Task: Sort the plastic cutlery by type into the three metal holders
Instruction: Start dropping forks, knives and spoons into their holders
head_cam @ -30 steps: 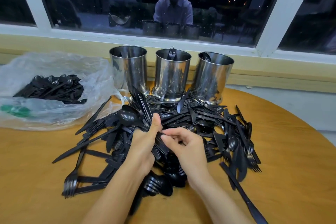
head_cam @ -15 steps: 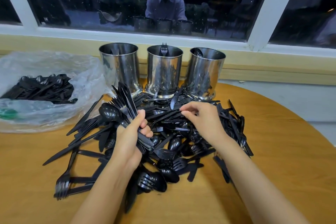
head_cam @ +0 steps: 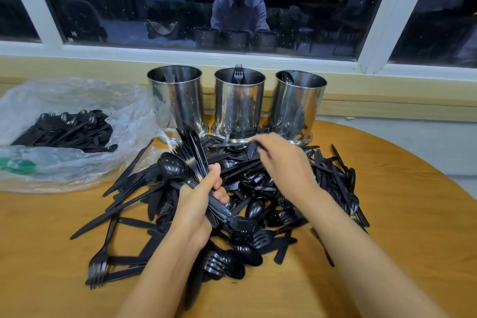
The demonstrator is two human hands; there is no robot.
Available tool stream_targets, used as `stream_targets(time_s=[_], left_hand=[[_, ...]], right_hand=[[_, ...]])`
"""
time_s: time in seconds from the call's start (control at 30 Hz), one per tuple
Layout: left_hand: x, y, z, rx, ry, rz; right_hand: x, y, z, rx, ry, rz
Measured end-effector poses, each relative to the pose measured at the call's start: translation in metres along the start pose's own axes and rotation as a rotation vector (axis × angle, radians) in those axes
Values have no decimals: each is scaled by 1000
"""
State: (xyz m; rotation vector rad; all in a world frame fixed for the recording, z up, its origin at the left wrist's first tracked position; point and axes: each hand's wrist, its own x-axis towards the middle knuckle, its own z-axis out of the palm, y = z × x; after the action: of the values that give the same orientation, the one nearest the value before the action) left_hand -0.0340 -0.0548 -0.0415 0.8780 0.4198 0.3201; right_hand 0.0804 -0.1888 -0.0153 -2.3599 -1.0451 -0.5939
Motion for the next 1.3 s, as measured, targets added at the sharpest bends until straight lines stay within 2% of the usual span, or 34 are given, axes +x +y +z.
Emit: stream_targets(time_s=[0.1, 0.17, 0.27, 0.33, 0.4, 0.53, 0.77, 0.9, 1.0, 1.13, 1.3], left_hand=[[-1, 1, 0, 27, 6, -18], [-3, 1, 1, 70, 2, -21], [-7, 0, 4, 104, -6, 3], [-9, -1, 7, 113, -8, 21], [-8, -2, 8, 107, -4, 42], [-4, -3, 5, 157, 65, 26], [0, -2, 0, 32, 89, 59], [0, 6, -1, -96, 89, 61], [3, 8, -4, -78, 94, 58], [2, 6, -4, -33, 94, 35], [2, 4, -5, -44, 93, 28]], right_hand=[[-4, -8, -25, 263, 251, 154], [-13, -20, -38, 651, 355, 371], [-32, -43, -39, 1251, 269, 687], [-43, -54, -27, 1348, 202, 771], [-50, -65, -17, 1297, 139, 766], [-57, -78, -1, 1142, 11, 618], [-60, -66, 8, 899, -114, 364], [-39, -35, -9, 713, -5, 388], [-9, 0, -9, 508, 27, 410], [22, 31, 14, 211, -177, 365], [42, 46, 49, 27, -455, 250]])
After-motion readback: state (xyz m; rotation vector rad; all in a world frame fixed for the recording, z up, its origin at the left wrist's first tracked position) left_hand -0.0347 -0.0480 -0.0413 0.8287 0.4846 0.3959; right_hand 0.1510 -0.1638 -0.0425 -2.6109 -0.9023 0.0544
